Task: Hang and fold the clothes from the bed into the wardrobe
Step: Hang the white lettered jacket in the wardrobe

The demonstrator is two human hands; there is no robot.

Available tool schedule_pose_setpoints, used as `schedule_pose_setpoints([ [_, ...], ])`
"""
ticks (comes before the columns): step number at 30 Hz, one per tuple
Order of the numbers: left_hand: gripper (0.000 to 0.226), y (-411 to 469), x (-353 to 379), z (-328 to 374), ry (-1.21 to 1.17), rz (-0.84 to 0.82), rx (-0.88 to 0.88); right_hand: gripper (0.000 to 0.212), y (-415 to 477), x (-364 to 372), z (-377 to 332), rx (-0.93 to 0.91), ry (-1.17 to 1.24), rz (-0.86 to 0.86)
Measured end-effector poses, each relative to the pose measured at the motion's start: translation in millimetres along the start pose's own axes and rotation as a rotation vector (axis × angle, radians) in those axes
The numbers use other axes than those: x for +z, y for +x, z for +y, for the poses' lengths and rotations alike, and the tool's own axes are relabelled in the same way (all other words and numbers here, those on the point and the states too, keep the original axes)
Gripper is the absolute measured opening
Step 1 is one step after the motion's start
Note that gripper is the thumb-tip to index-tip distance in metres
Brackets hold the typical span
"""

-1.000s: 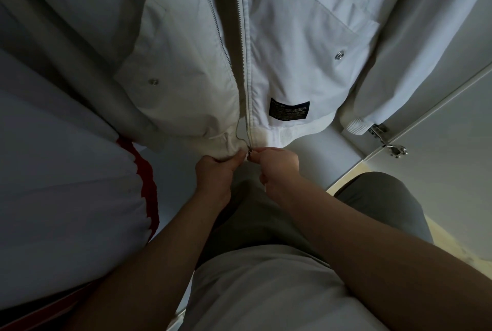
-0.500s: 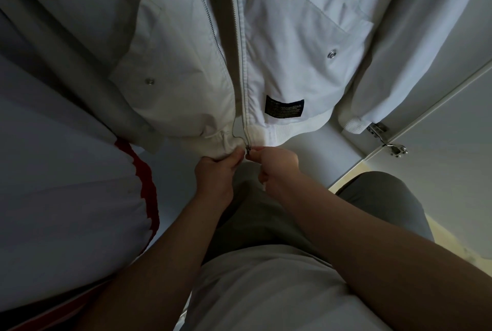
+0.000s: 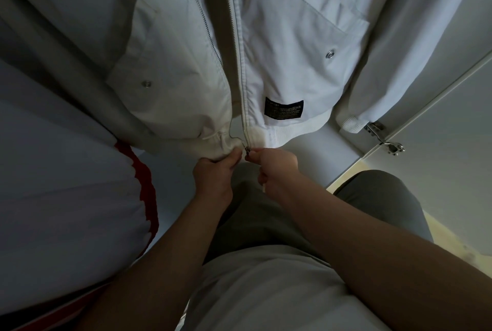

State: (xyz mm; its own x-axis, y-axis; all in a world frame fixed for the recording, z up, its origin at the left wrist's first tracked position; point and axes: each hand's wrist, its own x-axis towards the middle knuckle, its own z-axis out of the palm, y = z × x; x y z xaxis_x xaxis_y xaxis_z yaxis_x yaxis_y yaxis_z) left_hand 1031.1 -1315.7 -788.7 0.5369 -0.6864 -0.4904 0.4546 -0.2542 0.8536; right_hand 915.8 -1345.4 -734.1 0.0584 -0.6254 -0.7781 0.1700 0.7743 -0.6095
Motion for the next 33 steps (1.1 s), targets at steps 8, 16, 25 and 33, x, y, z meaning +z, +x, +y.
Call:
schedule_pose_setpoints([
  [8, 0.050, -0.8, 0.5, 0.3, 0.090, 0.008, 0.028, 0.028, 0.0, 0.7, -1.1, -0.013, 0.010, -0.024],
  [16, 0.017, -0.9, -6.3, 2.5, 0.443, -0.010, 0.151, 0.019, 6.9, 0.9, 0.0, -0.026, -0.012, -0.002],
  [25, 0.037, 15.8, -19.6, 22.0, 0.718, -0.243, 0.178, 0.011, 28.5, 4.0, 14.3, -0.141, -0.262, 0.130],
  [33, 0.017, 25.4, -23.9, 7.8, 0.642, -0.212, 0.150, 0.008, 30.0, -3.9, -7.5, -0.380, -0.961, -0.082],
])
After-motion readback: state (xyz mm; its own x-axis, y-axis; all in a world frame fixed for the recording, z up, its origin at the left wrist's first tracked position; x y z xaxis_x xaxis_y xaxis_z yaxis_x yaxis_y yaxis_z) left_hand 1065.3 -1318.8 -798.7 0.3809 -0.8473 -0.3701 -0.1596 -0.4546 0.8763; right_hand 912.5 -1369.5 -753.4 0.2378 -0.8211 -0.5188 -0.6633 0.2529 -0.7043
